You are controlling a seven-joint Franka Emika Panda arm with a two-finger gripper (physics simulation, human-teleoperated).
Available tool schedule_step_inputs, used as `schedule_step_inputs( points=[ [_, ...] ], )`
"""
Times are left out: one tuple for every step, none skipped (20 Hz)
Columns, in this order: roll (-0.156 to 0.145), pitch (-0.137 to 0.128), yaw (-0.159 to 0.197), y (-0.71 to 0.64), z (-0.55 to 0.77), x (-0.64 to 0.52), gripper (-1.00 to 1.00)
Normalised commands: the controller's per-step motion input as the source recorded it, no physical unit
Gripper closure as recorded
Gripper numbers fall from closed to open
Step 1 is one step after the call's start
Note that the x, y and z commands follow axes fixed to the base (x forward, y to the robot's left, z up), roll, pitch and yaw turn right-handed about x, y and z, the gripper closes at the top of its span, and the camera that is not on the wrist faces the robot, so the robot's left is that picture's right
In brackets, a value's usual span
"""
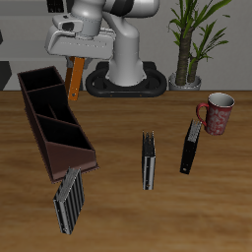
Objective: Place the orange book into the right desk caddy's front compartment
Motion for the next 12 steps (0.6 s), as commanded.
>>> schedule_step_inputs(
  points=[
    [-0.046,0.073,0.033,-0.14,-0.22,0.02,1.00],
    [-0.005,0.041,0.001,-0.10,-0.09,-0.02,1.00],
    [-0.050,0.019,-0.003,-0.07,-0.12,-0.06,1.00],
    [0.005,0.016,0.009,0.00,-0.06,-0.01,1.00],
    [0.000,0.019,-0.002,-0.11,-0.10,-0.02,1.00],
    [-0.047,0.041,0.010,-0.09,-0.23,-0.14,1.00],
    [0.028,0.038,0.014,0.05,-0.14,-0.11,1.00],
    [0.004,0.001,0.019,-0.03,-0.03,0.01,1.00],
    [-0.043,-0.016,0.038,0.00,-0.07,-0.13,1.00],
    [0.042,0.020,0.011,0.01,-0.12,-0.03,1.00],
    [-0.036,-0.006,-0.008,-0.05,-0.04,-0.04,1.00],
    [-0.005,0.003,0.000,-0.03,-0.06,-0.01,1.00]
  ],
)
